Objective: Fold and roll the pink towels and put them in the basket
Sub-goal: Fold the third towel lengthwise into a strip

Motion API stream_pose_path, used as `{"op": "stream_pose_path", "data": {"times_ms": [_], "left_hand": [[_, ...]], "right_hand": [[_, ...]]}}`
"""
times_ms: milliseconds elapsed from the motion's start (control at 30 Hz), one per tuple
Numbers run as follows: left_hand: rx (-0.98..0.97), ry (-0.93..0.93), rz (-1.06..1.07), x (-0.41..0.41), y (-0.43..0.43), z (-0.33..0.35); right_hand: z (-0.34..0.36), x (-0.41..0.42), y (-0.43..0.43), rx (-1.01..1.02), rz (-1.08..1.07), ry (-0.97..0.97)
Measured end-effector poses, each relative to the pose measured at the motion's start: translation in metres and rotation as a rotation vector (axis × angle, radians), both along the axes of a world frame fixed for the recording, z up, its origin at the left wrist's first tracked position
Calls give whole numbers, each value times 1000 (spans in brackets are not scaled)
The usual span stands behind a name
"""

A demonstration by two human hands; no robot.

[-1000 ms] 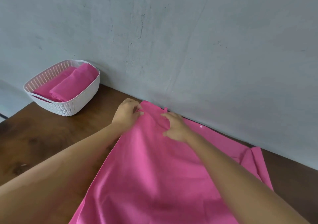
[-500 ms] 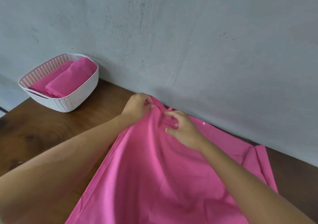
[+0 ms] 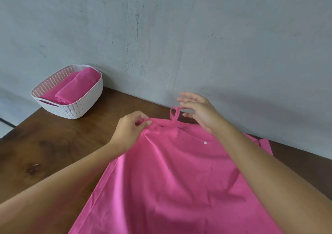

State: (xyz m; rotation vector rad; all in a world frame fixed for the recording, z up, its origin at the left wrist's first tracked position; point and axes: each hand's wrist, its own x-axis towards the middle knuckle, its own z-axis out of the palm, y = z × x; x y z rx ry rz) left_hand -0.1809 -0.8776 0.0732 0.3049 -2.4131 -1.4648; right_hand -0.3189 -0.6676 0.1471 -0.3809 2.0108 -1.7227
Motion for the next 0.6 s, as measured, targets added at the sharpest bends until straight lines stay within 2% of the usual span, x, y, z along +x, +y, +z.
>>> {"op": "stream_pose_path", "data": {"times_ms": [200, 367, 433, 600], "left_hand": [[90, -18, 60, 24, 12, -15], [89, -49, 144, 21, 15, -34], [81, -69, 175, 18, 14, -43], [22, -64, 244, 16, 17, -54]], "right_hand": [[-11, 11, 26, 153, -115, 122], [-35, 21, 81, 224, -200, 208], [-49, 22, 108, 366, -173, 274], [-85, 8, 174, 879, -58, 420]]}}
